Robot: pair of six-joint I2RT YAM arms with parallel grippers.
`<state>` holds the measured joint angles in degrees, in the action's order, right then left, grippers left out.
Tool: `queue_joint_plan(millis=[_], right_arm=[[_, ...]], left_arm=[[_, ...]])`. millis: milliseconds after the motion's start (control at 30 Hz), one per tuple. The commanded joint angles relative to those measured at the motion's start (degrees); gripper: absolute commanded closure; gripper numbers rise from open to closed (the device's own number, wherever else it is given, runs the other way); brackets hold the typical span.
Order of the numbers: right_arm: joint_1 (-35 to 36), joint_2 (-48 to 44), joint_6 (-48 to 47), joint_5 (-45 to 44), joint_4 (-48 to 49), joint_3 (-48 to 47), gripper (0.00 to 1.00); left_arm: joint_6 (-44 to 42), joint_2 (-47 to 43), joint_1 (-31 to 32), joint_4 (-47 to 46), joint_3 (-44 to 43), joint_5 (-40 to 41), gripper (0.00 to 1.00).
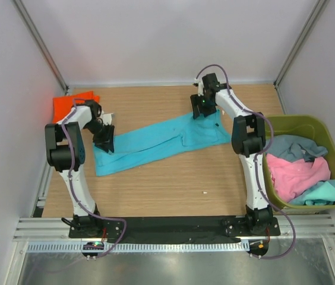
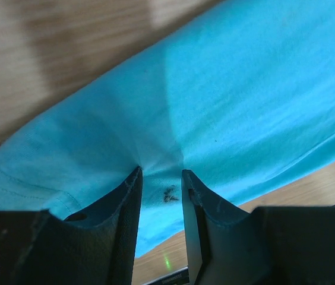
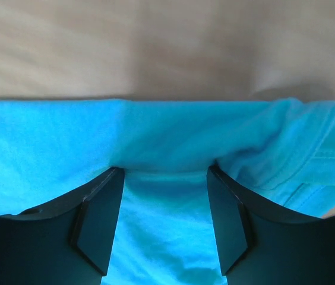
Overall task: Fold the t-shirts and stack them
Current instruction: Fold the tshirt
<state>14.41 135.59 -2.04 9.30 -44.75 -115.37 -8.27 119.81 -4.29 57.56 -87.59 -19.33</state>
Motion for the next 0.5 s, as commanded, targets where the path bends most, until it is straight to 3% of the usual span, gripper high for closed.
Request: queue_joint_plan(millis=[0, 100, 200, 467], right_arm=[[1.1, 11.2, -1.1, -0.4, 0.8, -16.6, 0.36], [2.0, 16.4, -1.2, -1.8, 2.2, -26.4, 0.36], [2.2, 15.2, 0.5, -5.3, 6.7, -27.1, 0.35], [2.2, 0.9, 1.9, -7.5, 6.3, -16.5, 0.33]], left_arm=[[-1.0, -4.6, 1.6, -3.0, 4.9, 6.5, 0.66], [-0.5, -10.1, 3.7, -4.9, 8.1, 10.8, 0.66], [-1.7, -15.6, 7.1, -3.7, 6.1, 13.7, 0.64], [-7.5, -18.5, 12.6, 3.6, -0.1, 8.1, 0.58]])
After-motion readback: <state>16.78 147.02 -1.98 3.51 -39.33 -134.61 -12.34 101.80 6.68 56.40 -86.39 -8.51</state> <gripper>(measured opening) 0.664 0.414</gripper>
